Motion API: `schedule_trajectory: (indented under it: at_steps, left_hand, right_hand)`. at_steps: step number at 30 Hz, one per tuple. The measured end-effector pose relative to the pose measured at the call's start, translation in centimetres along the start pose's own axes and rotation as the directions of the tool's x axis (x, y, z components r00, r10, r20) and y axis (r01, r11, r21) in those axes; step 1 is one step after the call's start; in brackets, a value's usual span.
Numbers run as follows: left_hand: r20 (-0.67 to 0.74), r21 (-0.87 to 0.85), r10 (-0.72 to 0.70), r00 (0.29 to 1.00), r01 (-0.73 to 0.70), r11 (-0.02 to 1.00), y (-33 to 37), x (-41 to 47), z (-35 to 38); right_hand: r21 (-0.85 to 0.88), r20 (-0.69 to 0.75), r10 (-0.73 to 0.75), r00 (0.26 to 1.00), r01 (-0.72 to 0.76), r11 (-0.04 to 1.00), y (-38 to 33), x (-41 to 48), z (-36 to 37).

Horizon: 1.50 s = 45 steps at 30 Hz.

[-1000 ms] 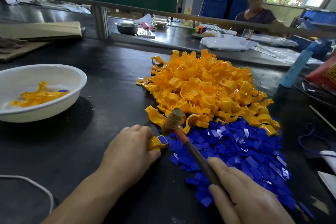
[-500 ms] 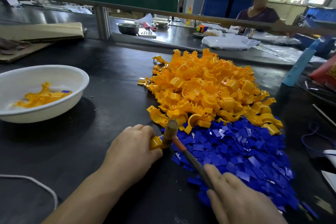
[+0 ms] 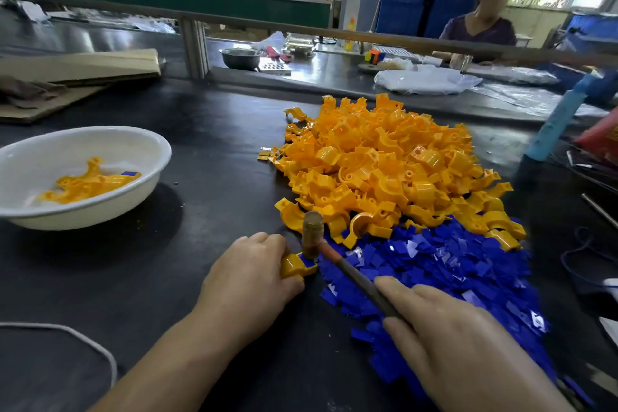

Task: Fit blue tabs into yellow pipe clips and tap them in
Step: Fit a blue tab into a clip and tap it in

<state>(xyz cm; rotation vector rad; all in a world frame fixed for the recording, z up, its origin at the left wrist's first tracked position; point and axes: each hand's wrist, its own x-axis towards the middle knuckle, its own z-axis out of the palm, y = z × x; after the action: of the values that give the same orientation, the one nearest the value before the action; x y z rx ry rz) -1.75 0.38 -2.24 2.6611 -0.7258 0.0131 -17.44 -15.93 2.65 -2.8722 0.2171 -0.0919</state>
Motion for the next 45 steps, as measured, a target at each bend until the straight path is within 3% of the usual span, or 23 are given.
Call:
schedule_trajectory:
  at_steps: [4,6,9,13,16,19,22,27,30,34,36,39,40,42,44,45]
  left_hand:
    - [-0.009,0.015,0.013,1.000,-0.013,1.000,-0.1,-0.2,0.0]
    - [-0.003,0.022,0.023,1.000,-0.023,0.999,-0.1,-0.2,0.0]
    - [-0.005,0.049,0.062,0.998,-0.062,0.997,-0.2,-0.5,0.2]
    - [-0.001,0.236,0.158,0.987,-0.153,0.959,0.0,-0.4,0.5]
    - [0.032,0.302,0.167,0.985,-0.169,0.938,0.5,-0.2,-0.1]
    - [-0.048,0.137,0.072,0.996,-0.065,0.988,0.0,-0.1,-2.7]
    - [-0.296,0.003,-0.075,0.952,0.080,0.997,-3.2,1.5,-6.4]
    - [-0.479,0.114,-0.255,0.840,0.348,0.931,-12.1,6.5,-10.0]
    - [-0.479,0.246,-0.313,0.820,0.468,0.849,-17.3,8.8,-9.6]
    - [-0.406,0.401,-0.212,0.889,0.382,0.833,-23.9,11.4,-6.9]
    - [-0.395,0.444,-0.213,0.894,0.388,0.808,-24.0,11.1,-6.2]
    - [-0.484,0.359,-0.268,0.833,0.468,0.807,-18.8,9.2,-6.6]
    - [-0.521,0.316,-0.245,0.818,0.451,0.835,-15.8,8.2,-6.9]
    - [-0.540,0.269,-0.077,0.838,0.258,0.928,-9.5,6.1,-6.9]
    - [-0.294,0.189,0.075,0.953,-0.019,0.982,-4.7,4.6,-5.7]
    - [-0.176,0.155,0.162,0.971,-0.136,0.978,-3.0,4.2,-4.6]
  right_hand:
    - [0.120,-0.179,0.004,0.984,0.018,0.993,1.0,-0.2,-1.5]
    - [0.078,-0.343,0.019,0.939,0.008,0.997,2.3,0.2,-1.7]
    - [0.021,-0.457,0.140,0.878,-0.147,0.989,3.6,0.9,-1.2]
    - [-0.044,-0.381,0.300,0.874,-0.341,0.939,5.2,1.1,0.3]
    - [-0.085,-0.338,0.360,0.870,-0.409,0.909,5.9,0.9,0.7]
    - [-0.130,-0.324,0.371,0.870,-0.429,0.894,6.1,0.9,0.9]
    - [-0.166,-0.296,0.366,0.882,-0.425,0.890,6.1,0.9,1.0]
    - [-0.174,-0.278,0.356,0.892,-0.411,0.895,6.2,1.0,0.9]
    - [-0.164,-0.271,0.360,0.893,-0.411,0.897,6.2,1.0,1.1]
    - [-0.139,-0.269,0.350,0.897,-0.395,0.908,6.3,1.0,1.3]
    - [-0.150,-0.288,0.339,0.896,-0.392,0.908,6.2,0.9,1.1]
    - [-0.229,-0.317,0.296,0.901,-0.376,0.898,5.7,0.8,0.9]
    - [-0.241,-0.324,0.273,0.906,-0.359,0.902,5.4,0.8,0.8]
    - [-0.221,-0.302,0.226,0.926,-0.299,0.929,4.5,1.0,0.7]
    - [-0.192,-0.207,0.193,0.959,-0.233,0.953,3.5,1.4,0.8]
    - [-0.204,-0.140,0.191,0.972,-0.217,0.955,3.1,1.7,0.9]
